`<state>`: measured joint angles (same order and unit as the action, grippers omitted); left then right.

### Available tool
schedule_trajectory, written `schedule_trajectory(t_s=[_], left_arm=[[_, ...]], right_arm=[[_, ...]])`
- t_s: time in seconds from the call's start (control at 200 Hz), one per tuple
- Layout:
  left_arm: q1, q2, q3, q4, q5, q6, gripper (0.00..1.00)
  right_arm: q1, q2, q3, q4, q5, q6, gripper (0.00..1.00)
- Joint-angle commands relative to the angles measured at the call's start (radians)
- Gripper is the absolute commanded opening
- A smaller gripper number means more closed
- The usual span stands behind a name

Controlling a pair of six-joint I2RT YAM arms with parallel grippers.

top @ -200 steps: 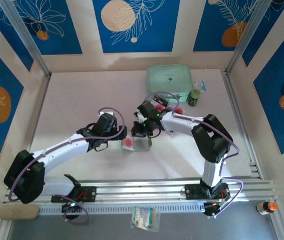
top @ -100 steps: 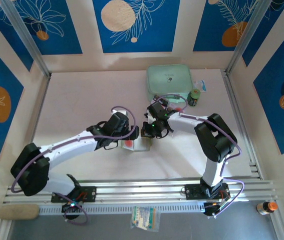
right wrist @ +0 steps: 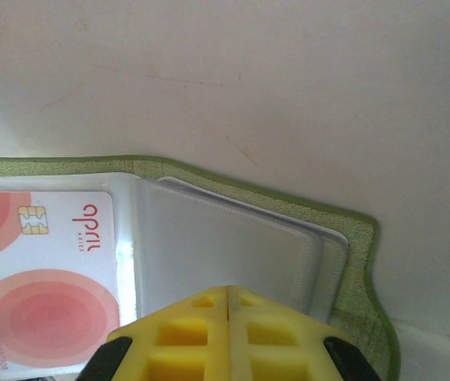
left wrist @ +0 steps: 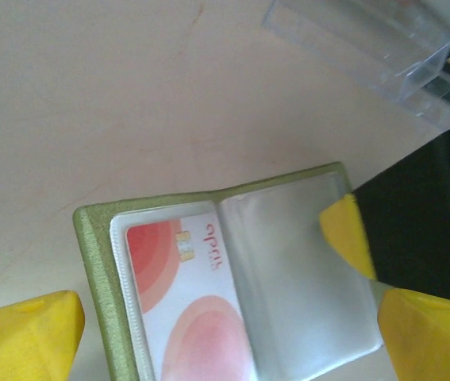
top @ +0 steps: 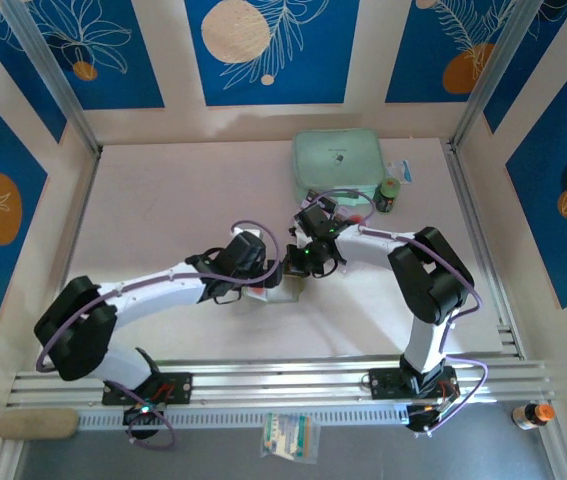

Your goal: Put the credit cards into the card holder

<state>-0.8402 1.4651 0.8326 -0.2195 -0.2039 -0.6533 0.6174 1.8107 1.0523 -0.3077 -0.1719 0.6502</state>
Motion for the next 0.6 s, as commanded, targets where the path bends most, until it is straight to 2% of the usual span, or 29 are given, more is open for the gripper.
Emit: schedule_trajectory(t_s=[0.0, 0.595], left_arm=[[-0.007, 0.026, -0.011, -0.023, -0.043, 0.031, 0.95], [-0.005, 0.058, -0.079, 0.008, -0.081, 0.052, 0.96]], right_arm=[[-0.003, 0.026, -0.002, -0.024, -0.007, -0.026, 0.01], [0.051, 0.076, 0.034, 0.002, -0.043, 0.018, 0.01]])
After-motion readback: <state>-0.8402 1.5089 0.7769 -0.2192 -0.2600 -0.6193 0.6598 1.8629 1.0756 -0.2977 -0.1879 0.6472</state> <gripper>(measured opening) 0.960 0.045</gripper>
